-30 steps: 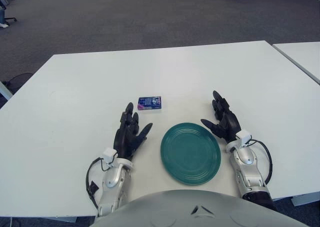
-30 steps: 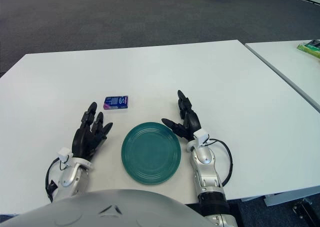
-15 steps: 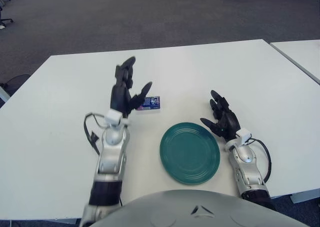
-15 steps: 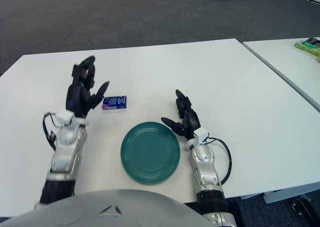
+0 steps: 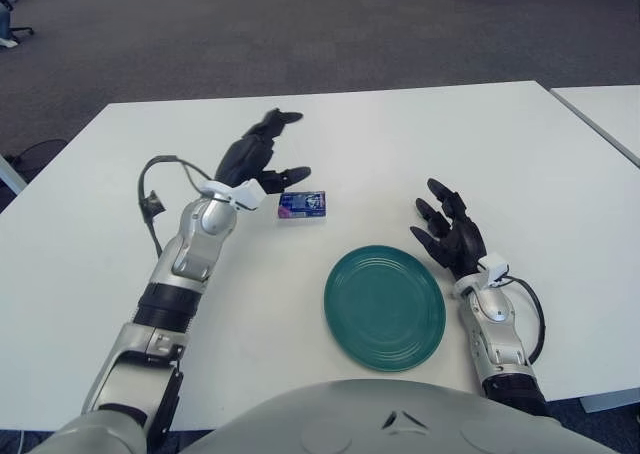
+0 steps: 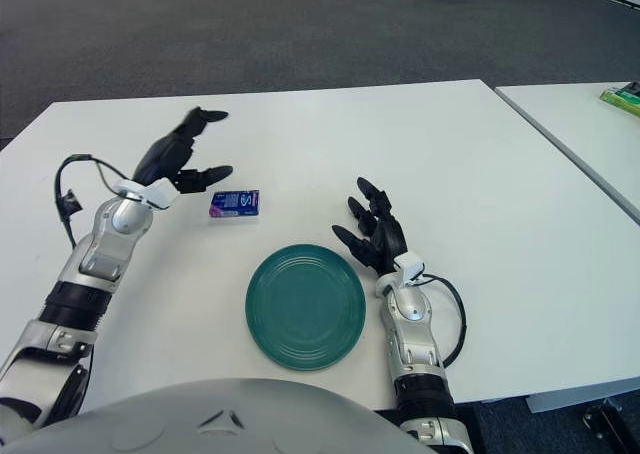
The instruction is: Put the gum into the plate.
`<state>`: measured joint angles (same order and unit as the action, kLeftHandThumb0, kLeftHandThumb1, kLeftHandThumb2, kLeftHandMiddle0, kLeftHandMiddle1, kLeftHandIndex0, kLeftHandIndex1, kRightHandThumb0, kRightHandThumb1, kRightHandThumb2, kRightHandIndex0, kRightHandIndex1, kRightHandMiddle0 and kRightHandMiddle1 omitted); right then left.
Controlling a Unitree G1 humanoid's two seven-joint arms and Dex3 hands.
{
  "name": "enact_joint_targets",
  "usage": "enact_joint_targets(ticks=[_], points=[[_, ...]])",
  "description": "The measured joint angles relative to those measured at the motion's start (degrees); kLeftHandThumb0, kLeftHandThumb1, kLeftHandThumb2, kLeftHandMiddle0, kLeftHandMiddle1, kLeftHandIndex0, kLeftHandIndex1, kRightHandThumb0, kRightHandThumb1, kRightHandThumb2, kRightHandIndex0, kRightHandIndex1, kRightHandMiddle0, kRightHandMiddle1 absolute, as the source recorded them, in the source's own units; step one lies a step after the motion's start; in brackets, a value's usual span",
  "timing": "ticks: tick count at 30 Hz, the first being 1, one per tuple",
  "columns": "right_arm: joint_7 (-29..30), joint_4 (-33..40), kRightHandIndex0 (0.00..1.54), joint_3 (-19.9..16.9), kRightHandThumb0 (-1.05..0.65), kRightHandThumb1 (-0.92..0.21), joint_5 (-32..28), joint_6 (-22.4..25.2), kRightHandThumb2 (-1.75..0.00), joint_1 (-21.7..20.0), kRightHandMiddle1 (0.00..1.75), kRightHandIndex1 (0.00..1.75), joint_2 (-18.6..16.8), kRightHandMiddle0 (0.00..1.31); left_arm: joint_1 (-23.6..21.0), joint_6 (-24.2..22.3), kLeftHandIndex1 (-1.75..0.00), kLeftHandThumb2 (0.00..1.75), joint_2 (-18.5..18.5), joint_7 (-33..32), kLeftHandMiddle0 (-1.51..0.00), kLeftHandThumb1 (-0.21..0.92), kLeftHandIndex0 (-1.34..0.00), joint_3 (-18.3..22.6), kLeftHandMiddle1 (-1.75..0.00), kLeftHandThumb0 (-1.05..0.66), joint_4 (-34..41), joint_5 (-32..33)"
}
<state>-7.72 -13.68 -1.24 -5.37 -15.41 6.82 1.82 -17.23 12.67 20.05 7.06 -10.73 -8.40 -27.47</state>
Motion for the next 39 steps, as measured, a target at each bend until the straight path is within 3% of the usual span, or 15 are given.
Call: enact_joint_targets(ticks=[3, 9, 25, 39], points=[[0.0, -0.13, 0.5, -0.18, -0.48, -0.76, -0.11, -0.16, -0.39, -0.16, 0.54, 0.13, -0.11, 0.0, -3.63, 1.19, -0.81, 0.42, 0.02, 2.23, -0.22, 0.92, 0.0, -2.91, -0.01, -1.05, -5.87, -0.62], [-0.02, -0.68, 0.51, -0.38, -0.47, -0.67, -0.26, -0.93, -0.57, -0.59, 0.55, 0.14, -0.42, 0.0, -10.79, 4.63, -0.74, 0.43, 0.25, 4.36, -0.17, 0.92, 0.0, -7.48, 0.0, -1.05, -19.5, -2.58], [-0.72, -1.29, 0.49, -1.48, -0.45, -0.58, -0.88, -2.36, -0.65, -0.19, 0.54, 0.13, -0.62, 0.0, -18.04, 10.29, -0.75, 0.38, -0.7, 4.29, -0.14, 0.92, 0.0, -16.32, 0.0, -1.05, -43.63, -8.92], [-0.75, -1.45, 0.5, -1.7, -0.46, -0.57, -0.94, -2.86, -0.68, -0.12, 0.55, 0.14, -0.77, 0.0, -21.31, 13.62, -0.81, 0.35, -1.84, 0.01, -0.12, 0.92, 0.0, -18.65, 0.0, -1.05, -51.61, -9.85]])
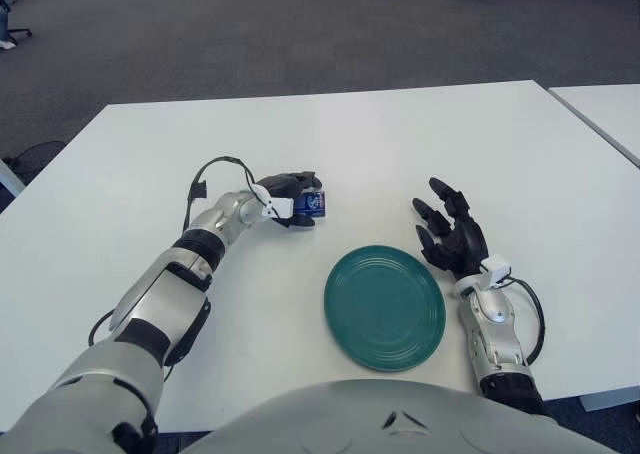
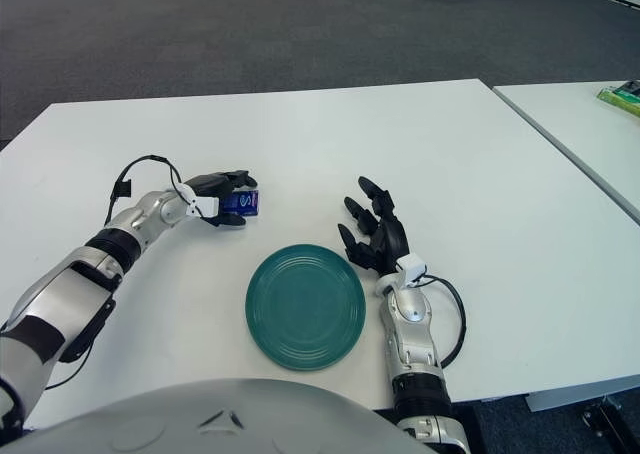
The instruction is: Put the gum into the plate.
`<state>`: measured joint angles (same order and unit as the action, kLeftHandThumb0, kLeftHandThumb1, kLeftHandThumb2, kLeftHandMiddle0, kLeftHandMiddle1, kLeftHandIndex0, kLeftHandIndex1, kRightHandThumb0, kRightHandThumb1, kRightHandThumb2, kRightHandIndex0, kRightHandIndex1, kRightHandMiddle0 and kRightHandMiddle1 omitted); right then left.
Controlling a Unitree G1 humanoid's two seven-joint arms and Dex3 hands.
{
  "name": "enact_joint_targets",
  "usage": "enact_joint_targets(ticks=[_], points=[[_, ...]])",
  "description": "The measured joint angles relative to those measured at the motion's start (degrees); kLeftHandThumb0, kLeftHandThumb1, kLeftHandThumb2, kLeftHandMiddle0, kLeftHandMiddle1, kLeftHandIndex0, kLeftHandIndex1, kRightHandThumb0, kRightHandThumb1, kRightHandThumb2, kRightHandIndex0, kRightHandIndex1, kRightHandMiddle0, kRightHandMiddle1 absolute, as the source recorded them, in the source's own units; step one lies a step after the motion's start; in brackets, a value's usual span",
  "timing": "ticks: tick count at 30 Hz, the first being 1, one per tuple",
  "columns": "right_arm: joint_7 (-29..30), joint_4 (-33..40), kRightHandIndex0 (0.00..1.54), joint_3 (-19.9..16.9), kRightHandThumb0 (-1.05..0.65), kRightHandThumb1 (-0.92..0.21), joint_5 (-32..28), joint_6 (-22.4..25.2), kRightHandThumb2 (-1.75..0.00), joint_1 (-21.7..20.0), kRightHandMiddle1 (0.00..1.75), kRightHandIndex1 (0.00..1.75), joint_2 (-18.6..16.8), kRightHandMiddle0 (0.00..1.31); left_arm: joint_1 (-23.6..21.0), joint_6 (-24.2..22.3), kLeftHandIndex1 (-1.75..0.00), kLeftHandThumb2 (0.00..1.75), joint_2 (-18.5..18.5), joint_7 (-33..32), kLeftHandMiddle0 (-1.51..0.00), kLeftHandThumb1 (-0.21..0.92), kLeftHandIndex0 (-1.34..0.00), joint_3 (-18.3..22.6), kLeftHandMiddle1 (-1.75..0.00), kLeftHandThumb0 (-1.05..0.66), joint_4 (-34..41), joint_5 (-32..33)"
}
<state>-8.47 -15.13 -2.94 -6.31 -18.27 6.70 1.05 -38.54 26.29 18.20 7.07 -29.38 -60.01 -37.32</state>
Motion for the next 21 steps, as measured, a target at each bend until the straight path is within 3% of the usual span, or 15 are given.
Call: enact_joint_targets(ticks=[10, 14, 15, 17, 18, 21], points=[[-0.01, -0.15, 0.5, -0.05, -0.41, -0.55, -0.04, -0.27, -0.71, 0.0, 0.56, 0.14, -0.08, 0.0, -1.92, -0.58, -0.88, 0.35, -0.69, -2.65, -0.12, 0.92, 0.0, -2.05, 0.0, -1.05, -3.32, -1.04], [0.01, -0.15, 0.51, -0.24, -0.38, -0.54, -0.1, -0.31, -0.74, -0.01, 0.59, 0.15, -0.31, 0.0, -2.16, -0.62, -1.09, 0.32, -0.73, -3.42, -0.22, 0.92, -0.01, -2.42, -0.07, -1.03, -4.2, -1.18], [0.02, -0.15, 0.51, -0.29, -0.38, -0.55, -0.1, -0.34, -0.75, -0.01, 0.6, 0.15, -0.35, 0.0, -2.17, -0.62, -1.3, 0.25, -0.74, -3.69, -0.21, 0.92, -0.03, -2.51, -0.58, -0.95, -4.4, -1.19], [0.02, -0.16, 0.52, -0.36, -0.38, -0.55, -0.1, -0.44, -0.75, -0.01, 0.6, 0.15, -0.43, 0.0, -2.17, -0.65, -1.5, 0.19, -0.84, -4.69, -0.15, 0.92, -0.05, -2.76, -1.1, -0.88, -4.91, -1.24], [0.02, -0.16, 0.53, -0.37, -0.37, -0.55, -0.1, -0.5, -0.76, -0.01, 0.61, 0.16, -0.48, 0.0, -2.17, -0.71, -1.58, 0.48, -0.93, -5.21, -0.27, 0.79, -0.19, -2.87, -1.34, -0.71, -5.16, -1.25], [0.01, -0.22, 0.54, -0.4, -0.37, -0.56, -0.09, -0.74, -0.77, -0.02, 0.62, 0.17, -0.66, 0.0, -2.63, -1.81, -1.69, 0.91, -1.75, -8.49, -0.5, 0.57, -0.4, -3.27, -1.61, -0.53, -7.02, -1.55]])
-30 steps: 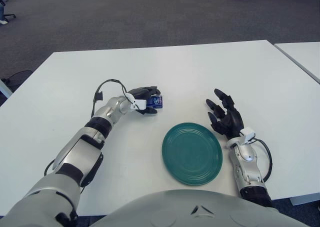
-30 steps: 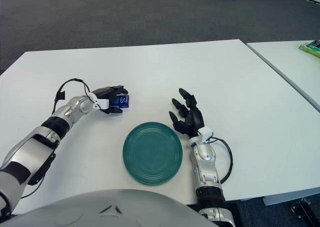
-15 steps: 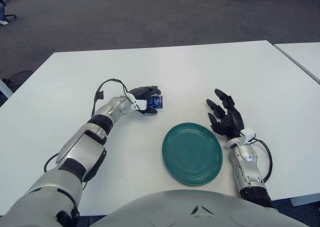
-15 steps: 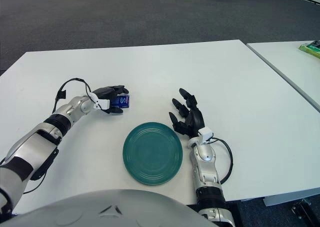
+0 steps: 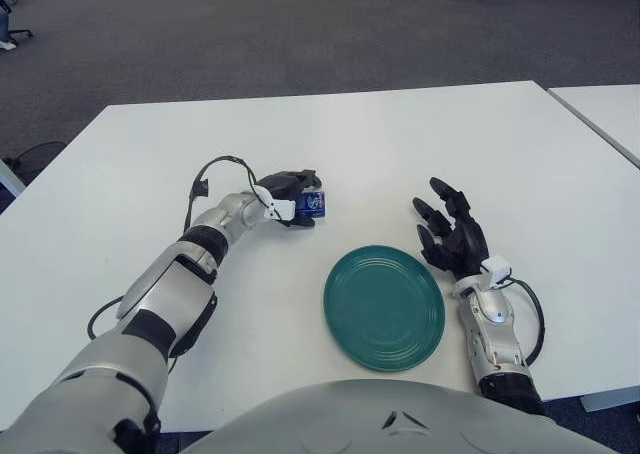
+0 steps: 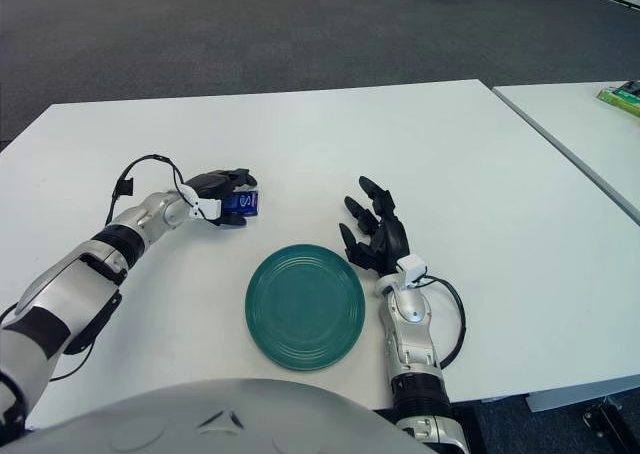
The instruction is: Put the gum into the plate.
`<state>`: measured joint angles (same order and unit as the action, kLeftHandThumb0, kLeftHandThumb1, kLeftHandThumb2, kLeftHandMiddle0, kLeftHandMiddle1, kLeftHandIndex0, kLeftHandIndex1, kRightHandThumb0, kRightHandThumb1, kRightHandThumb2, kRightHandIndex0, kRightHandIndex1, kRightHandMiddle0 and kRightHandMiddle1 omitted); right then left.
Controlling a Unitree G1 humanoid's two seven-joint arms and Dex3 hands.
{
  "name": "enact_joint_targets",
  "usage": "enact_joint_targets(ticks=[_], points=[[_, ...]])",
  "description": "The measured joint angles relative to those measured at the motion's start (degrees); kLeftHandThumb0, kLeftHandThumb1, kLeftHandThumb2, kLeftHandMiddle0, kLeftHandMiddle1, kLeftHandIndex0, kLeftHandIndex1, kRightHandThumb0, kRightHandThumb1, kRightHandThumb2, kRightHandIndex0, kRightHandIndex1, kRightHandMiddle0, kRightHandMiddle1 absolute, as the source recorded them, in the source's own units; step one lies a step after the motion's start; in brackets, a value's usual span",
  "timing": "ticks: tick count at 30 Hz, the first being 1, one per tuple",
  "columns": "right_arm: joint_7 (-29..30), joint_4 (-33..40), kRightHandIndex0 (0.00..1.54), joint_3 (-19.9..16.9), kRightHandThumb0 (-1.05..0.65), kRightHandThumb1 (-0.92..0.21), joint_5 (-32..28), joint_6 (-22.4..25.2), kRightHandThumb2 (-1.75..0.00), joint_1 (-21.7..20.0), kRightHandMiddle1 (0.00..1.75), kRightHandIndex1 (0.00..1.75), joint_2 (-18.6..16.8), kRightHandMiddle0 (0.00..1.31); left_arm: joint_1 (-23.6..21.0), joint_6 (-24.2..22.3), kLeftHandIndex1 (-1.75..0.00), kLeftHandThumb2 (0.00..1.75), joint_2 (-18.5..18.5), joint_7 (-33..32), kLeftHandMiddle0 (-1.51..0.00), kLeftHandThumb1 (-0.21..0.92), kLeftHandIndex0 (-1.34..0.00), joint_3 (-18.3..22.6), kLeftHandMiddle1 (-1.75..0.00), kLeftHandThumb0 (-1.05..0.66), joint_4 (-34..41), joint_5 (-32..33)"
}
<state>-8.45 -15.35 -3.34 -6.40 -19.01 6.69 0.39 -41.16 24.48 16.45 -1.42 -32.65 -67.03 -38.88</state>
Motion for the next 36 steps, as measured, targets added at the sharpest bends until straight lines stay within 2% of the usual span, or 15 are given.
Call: enact_joint_targets(ticks=[3, 6, 10, 14, 21, 36], points=[[0.0, -0.06, 0.55, 0.0, -0.39, -0.58, 0.01, -0.2, -0.76, -0.09, 0.62, 0.19, -0.14, 0.0, -0.76, -1.41, -1.73, 1.12, -0.91, -2.56, -0.69, 0.45, -0.5, 0.03, -1.7, -0.47, -1.35, -0.03], [0.02, -0.19, 0.55, 0.02, -0.43, -0.63, 0.06, -0.2, -0.71, -0.34, 0.62, 0.22, -0.29, 0.0, -0.98, -3.48, -1.74, 1.24, -2.14, -5.89, -0.85, 0.37, -0.56, 0.17, -1.73, -0.47, -2.45, 0.04], [0.23, -0.56, 0.54, -0.05, -0.48, -0.71, 0.12, -0.29, -0.63, -0.69, 0.63, 0.26, -0.32, 0.0, -0.81, -5.46, -1.75, 1.31, -3.51, -9.99, -0.99, 0.32, -0.6, 0.07, -1.74, -0.47, -3.24, 0.02], [0.9, -0.82, 0.54, -0.16, -0.53, -0.78, 0.23, -0.3, -0.57, -0.86, 0.69, 0.28, -0.33, 0.0, -0.49, -5.51, -1.75, 1.34, -3.75, -12.85, -1.07, 0.3, -0.62, 0.01, -1.75, -0.47, -3.53, 0.01], [1.83, -1.3, 0.54, -0.54, -0.55, -0.85, 0.28, -0.3, -0.51, -0.96, 0.78, 0.31, -0.35, 0.0, 0.25, -4.39, -1.75, 1.38, -3.15, -15.23, -1.13, 0.26, -0.64, 0.14, -1.75, -0.48, -3.66, 0.12], [1.8, -1.77, 0.49, -1.55, -0.53, -0.88, -0.28, -0.2, -0.5, -1.43, 0.83, 0.42, -0.78, 0.0, 0.42, -4.15, -1.75, 1.41, -2.5, -15.33, -1.15, 0.24, -0.67, 0.2, -1.75, -0.49, -3.81, 0.25]])
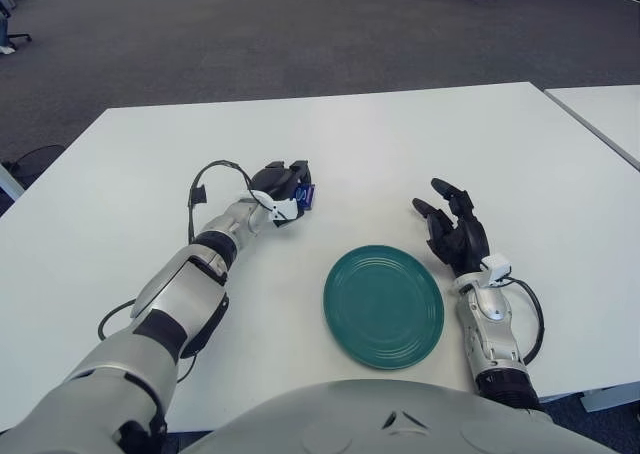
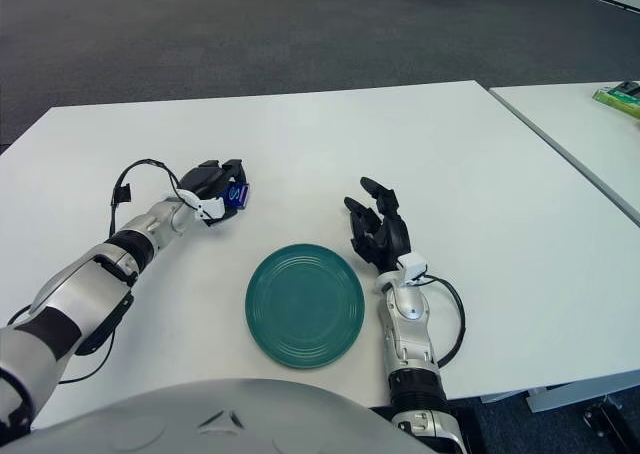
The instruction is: Put the gum into the plate.
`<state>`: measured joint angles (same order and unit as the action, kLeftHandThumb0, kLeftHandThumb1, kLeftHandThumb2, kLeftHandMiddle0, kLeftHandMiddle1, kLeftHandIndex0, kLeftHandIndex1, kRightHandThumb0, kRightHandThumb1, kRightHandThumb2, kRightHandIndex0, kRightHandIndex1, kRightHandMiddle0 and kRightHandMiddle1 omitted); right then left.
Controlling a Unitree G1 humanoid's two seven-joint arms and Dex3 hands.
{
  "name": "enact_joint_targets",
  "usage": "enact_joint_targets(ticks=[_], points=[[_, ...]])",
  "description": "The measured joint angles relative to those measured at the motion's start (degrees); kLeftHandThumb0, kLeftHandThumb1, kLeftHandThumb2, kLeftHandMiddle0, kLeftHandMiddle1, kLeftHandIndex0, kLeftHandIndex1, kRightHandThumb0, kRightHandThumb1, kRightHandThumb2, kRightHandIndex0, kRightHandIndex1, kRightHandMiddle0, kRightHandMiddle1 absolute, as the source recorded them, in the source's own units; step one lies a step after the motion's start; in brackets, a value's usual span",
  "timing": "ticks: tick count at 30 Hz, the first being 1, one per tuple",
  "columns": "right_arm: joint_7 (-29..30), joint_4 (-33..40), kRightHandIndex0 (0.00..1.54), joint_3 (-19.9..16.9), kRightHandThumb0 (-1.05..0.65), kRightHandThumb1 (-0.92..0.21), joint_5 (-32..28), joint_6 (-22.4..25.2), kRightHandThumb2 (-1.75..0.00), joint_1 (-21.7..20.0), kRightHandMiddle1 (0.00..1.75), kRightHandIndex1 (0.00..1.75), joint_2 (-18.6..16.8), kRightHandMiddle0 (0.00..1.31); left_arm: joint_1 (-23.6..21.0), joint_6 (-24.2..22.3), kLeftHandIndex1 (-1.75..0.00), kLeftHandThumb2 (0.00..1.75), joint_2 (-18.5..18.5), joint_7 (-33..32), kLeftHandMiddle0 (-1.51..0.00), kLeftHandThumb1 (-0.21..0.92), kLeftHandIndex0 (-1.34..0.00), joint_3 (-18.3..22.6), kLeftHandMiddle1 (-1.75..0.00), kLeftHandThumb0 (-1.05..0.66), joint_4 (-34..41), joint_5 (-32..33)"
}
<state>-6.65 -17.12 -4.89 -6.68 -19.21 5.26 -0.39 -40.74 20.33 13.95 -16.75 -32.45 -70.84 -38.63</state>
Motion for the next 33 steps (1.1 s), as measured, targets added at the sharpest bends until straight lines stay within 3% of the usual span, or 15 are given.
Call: enact_joint_targets(ticks=[11, 21, 33], points=[[-0.05, 0.04, 0.5, -0.27, -0.54, -0.87, -1.07, 0.28, -0.51, -0.15, 0.85, 0.46, -0.25, 0.01, 0.19, 1.97, -1.75, 1.46, 3.03, 3.64, -1.15, 0.2, -0.7, 2.29, -1.75, -0.51, 3.04, 2.07], [-0.05, 1.05, 0.48, -0.44, -0.55, -0.88, -1.01, -0.12, -0.51, -0.46, 0.86, 0.47, -0.14, 0.0, 5.26, 0.0, -1.75, 1.42, 9.94, 10.42, -1.13, 0.23, -0.67, 8.31, -1.75, -0.5, 25.64, 4.69], [-0.04, 0.79, 0.45, -0.19, -0.54, -0.87, -0.94, 0.07, -0.5, -0.46, 0.83, 0.46, -0.17, 0.0, 11.59, -0.86, -1.75, 1.33, 10.22, 13.57, -1.15, 0.3, -0.61, 10.49, -1.75, -0.47, 53.44, 3.55]])
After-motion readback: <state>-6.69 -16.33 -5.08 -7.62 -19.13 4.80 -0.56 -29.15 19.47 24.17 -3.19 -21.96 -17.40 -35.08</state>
